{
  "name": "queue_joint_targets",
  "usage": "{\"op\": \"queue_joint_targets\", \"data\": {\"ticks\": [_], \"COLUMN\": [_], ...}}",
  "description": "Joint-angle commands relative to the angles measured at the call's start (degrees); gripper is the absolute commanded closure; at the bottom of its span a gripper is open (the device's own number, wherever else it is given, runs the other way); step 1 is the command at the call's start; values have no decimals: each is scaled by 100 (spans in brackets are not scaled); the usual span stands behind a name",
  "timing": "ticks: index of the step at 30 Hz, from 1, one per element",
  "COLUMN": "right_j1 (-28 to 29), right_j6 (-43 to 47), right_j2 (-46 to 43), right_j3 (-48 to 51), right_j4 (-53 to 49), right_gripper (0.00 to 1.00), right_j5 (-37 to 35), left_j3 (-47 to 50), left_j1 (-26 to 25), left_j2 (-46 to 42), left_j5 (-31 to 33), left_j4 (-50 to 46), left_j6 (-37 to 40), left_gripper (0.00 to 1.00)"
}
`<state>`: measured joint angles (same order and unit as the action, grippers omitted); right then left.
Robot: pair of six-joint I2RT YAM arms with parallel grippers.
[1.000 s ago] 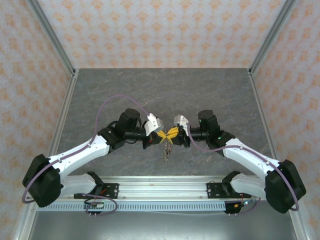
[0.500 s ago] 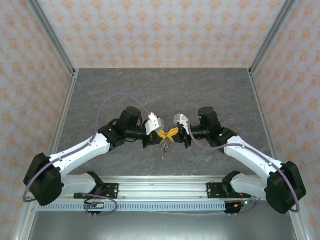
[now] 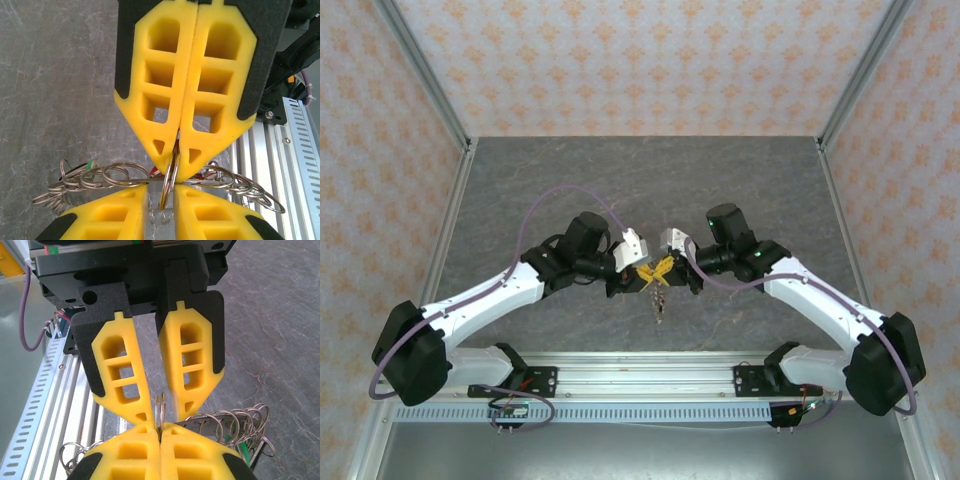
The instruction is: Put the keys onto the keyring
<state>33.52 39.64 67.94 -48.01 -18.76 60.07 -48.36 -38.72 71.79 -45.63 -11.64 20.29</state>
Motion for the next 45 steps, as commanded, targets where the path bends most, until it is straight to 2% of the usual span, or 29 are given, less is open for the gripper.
{"op": "queue_joint_targets", "data": {"ticks": [1, 5, 9, 14, 26, 34, 45], "right_j1": [106, 102, 108, 63, -73, -81, -86], "right_j6": [279, 238, -180, -606, -1556, -1358, -1178], "right_j2": [105, 55, -184, -370, -187, -661, -874], "right_j3": [-262, -190, 129, 460, 1118, 1154, 960], "right_j4": [13, 124, 704, 1153, 2554, 2443, 2034], "right_gripper": [100, 100, 93, 89, 81, 73, 73], "right_j5": [352, 300, -64, -375, -380, -874, -396], "left_j3": [-163, -126, -23, 328, 440, 451, 310], "left_j1": [-66, -68, -66, -50, 16, 31, 40], "left_j2": [26, -23, -100, -296, -415, -360, -218], "left_j5": [-26, 96, 308, 335, 115, 176, 195], "left_j4": [-124, -63, 141, 855, 1304, 1305, 1134], "left_j6": [129, 74, -69, -468, -737, -754, -623], "left_gripper": [85, 100, 100, 100, 100, 100, 100]}}
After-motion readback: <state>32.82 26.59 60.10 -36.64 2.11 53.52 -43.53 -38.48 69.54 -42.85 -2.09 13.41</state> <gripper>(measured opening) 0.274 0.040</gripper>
